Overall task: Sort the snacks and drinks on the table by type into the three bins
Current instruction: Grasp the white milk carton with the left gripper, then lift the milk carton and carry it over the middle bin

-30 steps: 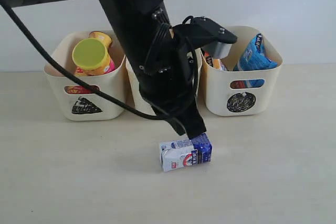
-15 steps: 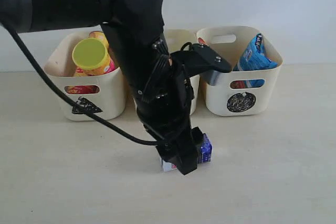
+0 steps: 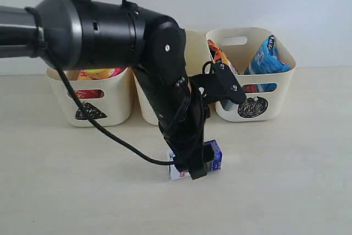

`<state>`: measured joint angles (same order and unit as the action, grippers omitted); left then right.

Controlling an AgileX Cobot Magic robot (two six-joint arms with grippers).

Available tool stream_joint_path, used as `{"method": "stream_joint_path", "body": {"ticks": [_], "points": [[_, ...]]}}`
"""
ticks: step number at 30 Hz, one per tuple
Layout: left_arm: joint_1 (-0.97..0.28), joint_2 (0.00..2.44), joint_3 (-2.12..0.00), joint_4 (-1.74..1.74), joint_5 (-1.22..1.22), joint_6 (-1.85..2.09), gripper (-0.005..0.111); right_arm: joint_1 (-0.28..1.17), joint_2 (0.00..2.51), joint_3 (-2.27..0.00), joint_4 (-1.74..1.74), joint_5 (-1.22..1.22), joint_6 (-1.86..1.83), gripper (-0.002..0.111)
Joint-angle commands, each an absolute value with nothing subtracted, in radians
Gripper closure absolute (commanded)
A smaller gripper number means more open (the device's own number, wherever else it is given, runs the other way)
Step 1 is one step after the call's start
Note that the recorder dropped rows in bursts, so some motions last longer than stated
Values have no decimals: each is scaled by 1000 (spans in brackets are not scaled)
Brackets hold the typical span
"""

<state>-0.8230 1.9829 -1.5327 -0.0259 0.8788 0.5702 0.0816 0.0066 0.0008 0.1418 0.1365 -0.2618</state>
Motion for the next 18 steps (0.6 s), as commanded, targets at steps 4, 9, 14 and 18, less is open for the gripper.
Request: {"method": "stream_joint_path", "body": {"ticks": [4, 9, 14, 18], "points": [[-827, 2104, -1528, 123, 763, 580, 31, 79, 0, 0, 143, 124, -269, 108], [-827, 2154, -1528, 123, 667, 552, 31, 79, 0, 0, 143, 124, -269, 108], [-827, 2188, -1528, 119, 617, 543, 31, 79, 0, 0, 143, 124, -269, 108], [-827, 2209, -1528, 119, 646, 514, 53, 79, 0, 0, 143, 124, -269, 108]]}}
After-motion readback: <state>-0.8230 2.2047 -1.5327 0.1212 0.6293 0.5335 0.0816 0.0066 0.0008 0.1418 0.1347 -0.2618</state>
